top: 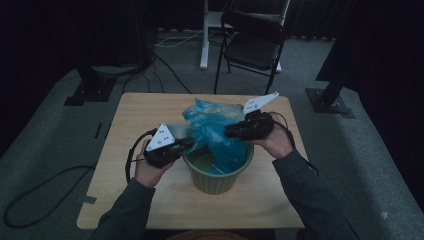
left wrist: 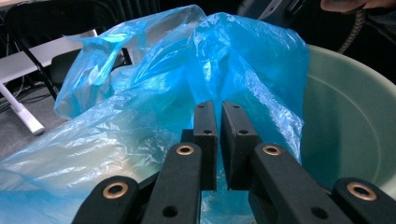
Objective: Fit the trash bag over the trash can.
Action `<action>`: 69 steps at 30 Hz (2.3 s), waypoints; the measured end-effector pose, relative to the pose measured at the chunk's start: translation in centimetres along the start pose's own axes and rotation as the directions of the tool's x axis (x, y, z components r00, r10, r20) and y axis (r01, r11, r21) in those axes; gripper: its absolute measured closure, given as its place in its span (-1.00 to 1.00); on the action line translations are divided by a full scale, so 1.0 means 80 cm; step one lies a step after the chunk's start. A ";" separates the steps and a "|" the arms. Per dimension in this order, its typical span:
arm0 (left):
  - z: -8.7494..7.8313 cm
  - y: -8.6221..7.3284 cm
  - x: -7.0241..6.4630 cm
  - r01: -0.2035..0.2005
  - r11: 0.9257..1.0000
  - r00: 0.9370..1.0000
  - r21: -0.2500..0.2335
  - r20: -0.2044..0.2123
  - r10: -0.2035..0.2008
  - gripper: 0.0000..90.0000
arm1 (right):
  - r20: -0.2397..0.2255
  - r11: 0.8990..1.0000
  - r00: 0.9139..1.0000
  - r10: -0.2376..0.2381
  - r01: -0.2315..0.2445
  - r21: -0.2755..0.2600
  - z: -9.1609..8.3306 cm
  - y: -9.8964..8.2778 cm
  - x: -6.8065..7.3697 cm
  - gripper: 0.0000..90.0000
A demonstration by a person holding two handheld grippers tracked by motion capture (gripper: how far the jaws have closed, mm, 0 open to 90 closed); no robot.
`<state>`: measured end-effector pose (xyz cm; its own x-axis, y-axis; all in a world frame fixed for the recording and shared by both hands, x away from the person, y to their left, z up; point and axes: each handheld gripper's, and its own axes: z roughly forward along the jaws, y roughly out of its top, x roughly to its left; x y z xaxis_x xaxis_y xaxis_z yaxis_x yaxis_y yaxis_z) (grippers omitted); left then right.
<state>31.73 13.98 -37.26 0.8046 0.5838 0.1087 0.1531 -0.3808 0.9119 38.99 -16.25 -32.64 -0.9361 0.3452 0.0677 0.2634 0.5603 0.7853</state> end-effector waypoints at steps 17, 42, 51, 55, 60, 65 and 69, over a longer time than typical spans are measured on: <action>-0.021 -0.018 -0.021 0.017 1.000 0.999 -0.013 0.040 -0.016 0.79 | -0.005 1.000 1.000 -0.028 0.028 0.000 -0.013 -0.038 0.029 0.95; -0.024 -0.029 -0.026 0.044 0.999 0.999 -0.027 0.025 -0.044 0.75 | 0.039 0.999 0.999 0.015 -0.013 -0.047 -0.008 -0.063 0.027 0.74; -0.020 -0.023 -0.032 0.028 0.999 0.999 -0.024 0.035 -0.027 0.75 | 0.044 0.998 0.999 -0.006 0.009 -0.066 -0.020 -0.054 0.030 0.47; -0.015 -0.018 -0.033 0.020 0.999 0.999 -0.030 0.042 -0.019 0.75 | 0.044 0.997 0.999 -0.020 0.024 -0.079 -0.020 -0.039 0.033 0.27; -0.008 -0.012 -0.036 0.018 0.999 0.999 -0.034 0.051 -0.017 0.75 | 0.022 0.994 0.999 -0.044 0.046 -0.098 -0.014 -0.018 0.042 0.15; -0.001 -0.007 -0.041 0.013 0.999 0.998 -0.038 0.064 -0.010 0.74 | 0.009 0.993 0.997 -0.074 0.075 -0.089 0.001 0.001 0.052 0.01; -0.001 -0.005 -0.044 0.009 0.999 0.997 -0.040 0.071 -0.006 0.74 | -0.004 0.993 0.996 -0.090 0.090 -0.082 0.008 0.008 0.056 0.14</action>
<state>28.82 12.12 -38.01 0.8422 0.5340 0.0751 0.1368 -0.3464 0.9281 35.09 -13.84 -32.24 -0.9570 0.2902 -0.0010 0.1584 0.5250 0.8362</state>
